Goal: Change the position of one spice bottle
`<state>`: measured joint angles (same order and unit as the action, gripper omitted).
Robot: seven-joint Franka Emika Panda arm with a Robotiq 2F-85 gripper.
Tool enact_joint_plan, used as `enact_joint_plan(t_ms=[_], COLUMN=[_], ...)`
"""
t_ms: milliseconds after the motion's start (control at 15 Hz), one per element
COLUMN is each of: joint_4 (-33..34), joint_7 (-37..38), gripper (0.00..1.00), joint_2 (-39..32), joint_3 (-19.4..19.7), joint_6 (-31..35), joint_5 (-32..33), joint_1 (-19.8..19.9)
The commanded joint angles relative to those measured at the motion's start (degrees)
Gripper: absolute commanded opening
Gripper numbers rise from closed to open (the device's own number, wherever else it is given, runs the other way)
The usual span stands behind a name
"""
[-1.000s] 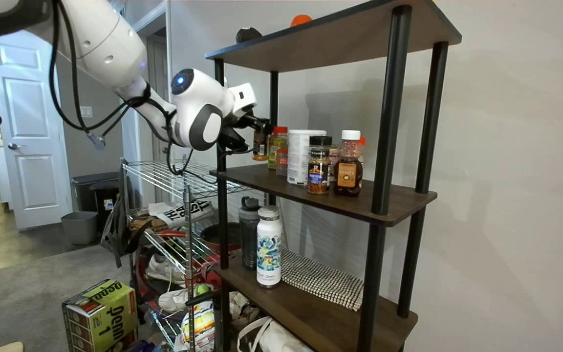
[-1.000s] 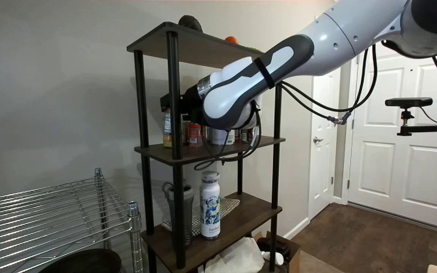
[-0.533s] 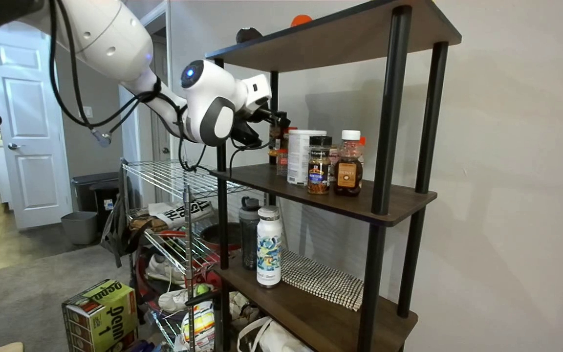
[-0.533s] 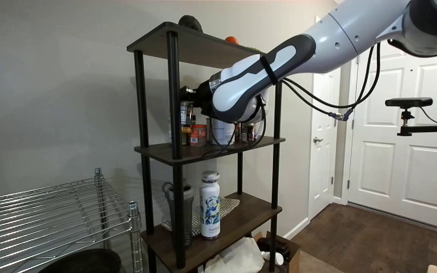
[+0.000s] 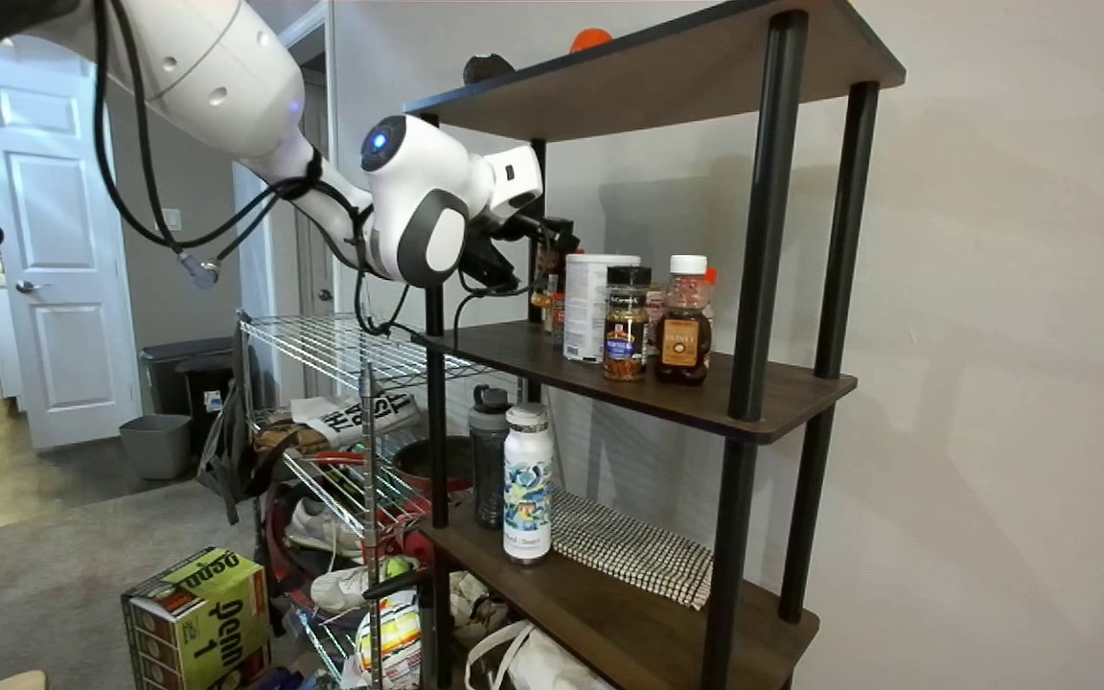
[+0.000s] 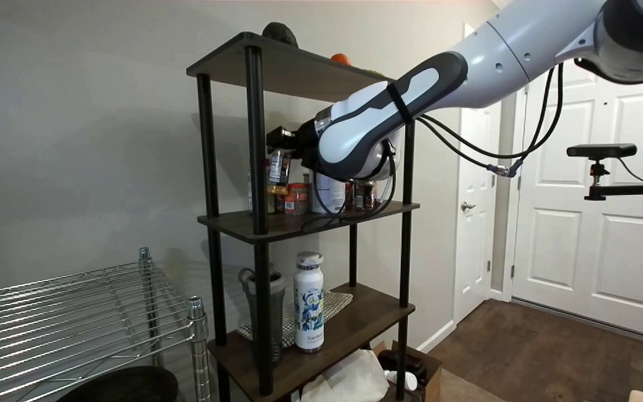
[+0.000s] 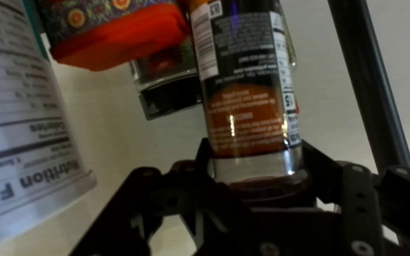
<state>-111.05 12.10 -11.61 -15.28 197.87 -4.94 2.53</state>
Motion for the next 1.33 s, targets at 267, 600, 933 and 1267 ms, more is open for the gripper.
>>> enact_joint_plan(t_ms=[267, 600, 933, 1267], joint_4=[-6.0, -12.1, -18.5, -27.1], joint_7=[9.0, 13.4, 18.8, 22.6], gripper=[0.33, 0.33, 0.33, 0.33], joint_2=[8.3, 14.5, 20.5, 27.2], joint_3=[-8.8, -9.0, -5.7, 3.2], joint_6=[0.0, 0.0, 0.0, 0.0], joint_5=[6.7, 7.9, 10.0, 15.3], joint_1=[9.5, 11.9, 9.0, 1.8])
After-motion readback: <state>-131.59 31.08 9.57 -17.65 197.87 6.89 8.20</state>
